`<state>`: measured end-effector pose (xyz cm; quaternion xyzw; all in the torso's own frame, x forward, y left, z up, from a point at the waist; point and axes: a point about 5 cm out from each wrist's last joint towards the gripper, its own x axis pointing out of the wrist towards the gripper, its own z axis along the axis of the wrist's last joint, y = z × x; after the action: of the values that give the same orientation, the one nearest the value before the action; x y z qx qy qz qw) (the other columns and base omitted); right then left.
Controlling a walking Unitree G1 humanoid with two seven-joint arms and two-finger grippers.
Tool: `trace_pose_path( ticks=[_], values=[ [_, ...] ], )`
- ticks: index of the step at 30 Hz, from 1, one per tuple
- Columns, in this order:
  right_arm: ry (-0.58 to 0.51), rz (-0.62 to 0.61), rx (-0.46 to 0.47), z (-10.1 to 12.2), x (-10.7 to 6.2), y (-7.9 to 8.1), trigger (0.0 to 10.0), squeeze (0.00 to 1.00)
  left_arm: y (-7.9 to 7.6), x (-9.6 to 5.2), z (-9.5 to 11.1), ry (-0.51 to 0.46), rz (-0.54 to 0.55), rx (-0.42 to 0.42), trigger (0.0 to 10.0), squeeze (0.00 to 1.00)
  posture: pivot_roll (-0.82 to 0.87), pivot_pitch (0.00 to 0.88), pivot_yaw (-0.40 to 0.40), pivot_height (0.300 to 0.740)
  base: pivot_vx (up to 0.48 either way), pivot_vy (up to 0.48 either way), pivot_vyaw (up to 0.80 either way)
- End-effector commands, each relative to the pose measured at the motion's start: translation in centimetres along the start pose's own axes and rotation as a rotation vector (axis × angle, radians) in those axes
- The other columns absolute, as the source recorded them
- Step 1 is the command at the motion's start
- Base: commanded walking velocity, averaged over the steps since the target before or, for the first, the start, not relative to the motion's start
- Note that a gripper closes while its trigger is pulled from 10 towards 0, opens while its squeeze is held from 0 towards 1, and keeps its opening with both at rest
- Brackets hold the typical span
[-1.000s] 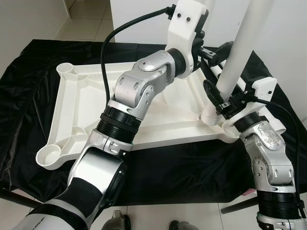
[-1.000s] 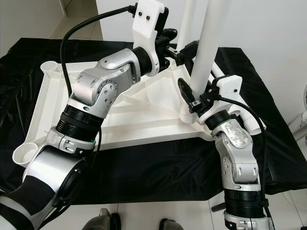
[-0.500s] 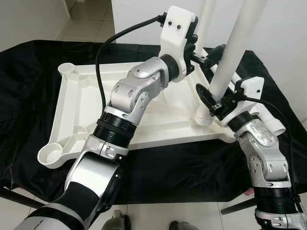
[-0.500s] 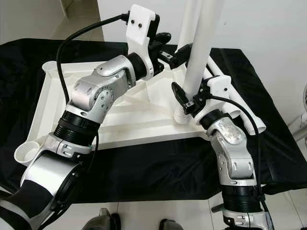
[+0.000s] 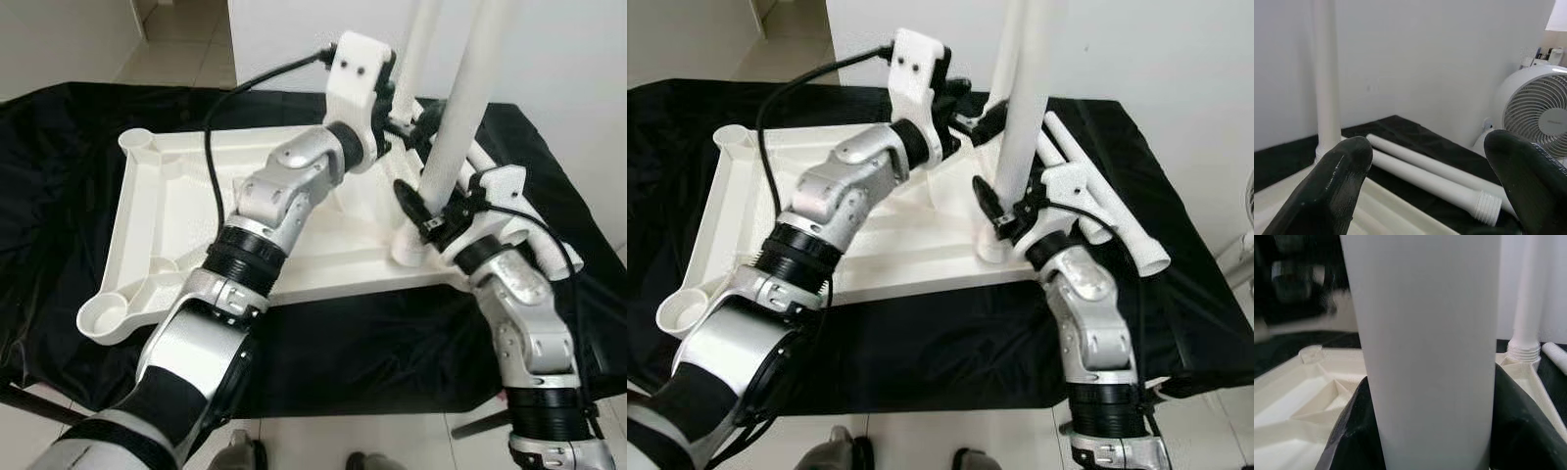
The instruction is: Building children table
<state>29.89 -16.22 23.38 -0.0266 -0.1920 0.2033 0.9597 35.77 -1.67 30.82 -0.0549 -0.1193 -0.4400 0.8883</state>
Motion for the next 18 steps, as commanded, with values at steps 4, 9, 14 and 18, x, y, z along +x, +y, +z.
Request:
trace_pose_path(
  ticks=[4,9,14,18],
  values=[
    [-0.069,-0.126,0.025,0.7,-0.9,-0.9,10.0,0.0,-1.7,-0.6,-0.1,-0.029,-0.14,-0.109,10.0,0.0,0.0,0.103,0.022,0.74,0.0,0.0,0.0],
    [-0.094,-0.231,0.04,0.7,-1.3,-1.4,10.0,0.0,-0.2,-1.7,-0.7,-0.056,-0.065,-0.161,10.0,0.0,-0.01,0.101,0.023,0.74,0.0,0.0,0.0],
    [-0.1,-0.318,0.061,0.4,-1.4,-1.7,10.0,0.0,1.7,-2.9,-2.2,-0.061,0.028,-0.187,10.0,0.0,-0.01,0.1,0.021,0.74,0.0,0.0,0.0],
    [-0.088,-0.366,0.061,0.1,-1.2,-1.9,10.0,0.0,2.9,-4.0,-3.3,-0.057,0.108,-0.209,10.0,0.0,-0.01,0.098,0.018,0.74,0.0,0.0,0.0]
  ],
)
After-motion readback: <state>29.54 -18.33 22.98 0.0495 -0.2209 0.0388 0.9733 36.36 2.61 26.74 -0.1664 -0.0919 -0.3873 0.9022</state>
